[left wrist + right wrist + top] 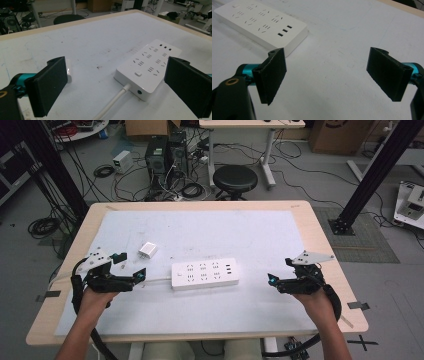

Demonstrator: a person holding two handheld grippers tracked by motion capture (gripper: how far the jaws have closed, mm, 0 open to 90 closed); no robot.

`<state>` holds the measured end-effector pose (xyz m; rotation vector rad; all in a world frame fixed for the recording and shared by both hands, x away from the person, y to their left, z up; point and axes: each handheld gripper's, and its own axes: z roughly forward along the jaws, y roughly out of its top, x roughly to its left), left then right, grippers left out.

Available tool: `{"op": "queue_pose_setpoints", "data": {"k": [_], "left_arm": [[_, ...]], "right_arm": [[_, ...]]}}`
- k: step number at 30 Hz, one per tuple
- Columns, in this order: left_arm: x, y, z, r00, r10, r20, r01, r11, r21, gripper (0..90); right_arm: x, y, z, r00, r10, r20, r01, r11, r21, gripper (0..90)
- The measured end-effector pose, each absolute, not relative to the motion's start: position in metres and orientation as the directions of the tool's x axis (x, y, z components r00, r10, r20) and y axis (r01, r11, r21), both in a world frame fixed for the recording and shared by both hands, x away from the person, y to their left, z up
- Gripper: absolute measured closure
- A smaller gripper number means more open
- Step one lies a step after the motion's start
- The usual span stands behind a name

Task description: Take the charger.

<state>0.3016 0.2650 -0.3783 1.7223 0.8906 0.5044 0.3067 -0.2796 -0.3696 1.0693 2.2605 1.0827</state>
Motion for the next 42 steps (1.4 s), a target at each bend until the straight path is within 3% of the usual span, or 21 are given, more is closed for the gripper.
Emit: {"op": "queue_pose_setpoints", "data": {"k": [14, 28, 42], "left_arm": [[0.321, 0.261, -0.362, 0.614, 0.78, -0.119, 0.346, -0.131, 0.929, 4.9], [0.374, 0.258, -0.336, 0.577, 0.815, -0.053, 0.361, -0.196, 0.912, 4.9], [0.422, 0.256, -0.366, 0.525, 0.847, -0.086, 0.476, -0.209, 0.854, 4.9]], "right_arm": [[0.308, -0.278, -0.37, -0.627, 0.778, -0.036, 0.456, 0.404, 0.793, 16.5], [0.314, -0.275, -0.362, -0.63, 0.775, -0.041, 0.46, 0.415, 0.785, 16.5], [0.318, -0.276, -0.361, -0.625, 0.779, -0.045, 0.466, 0.419, 0.78, 16.5]]}}
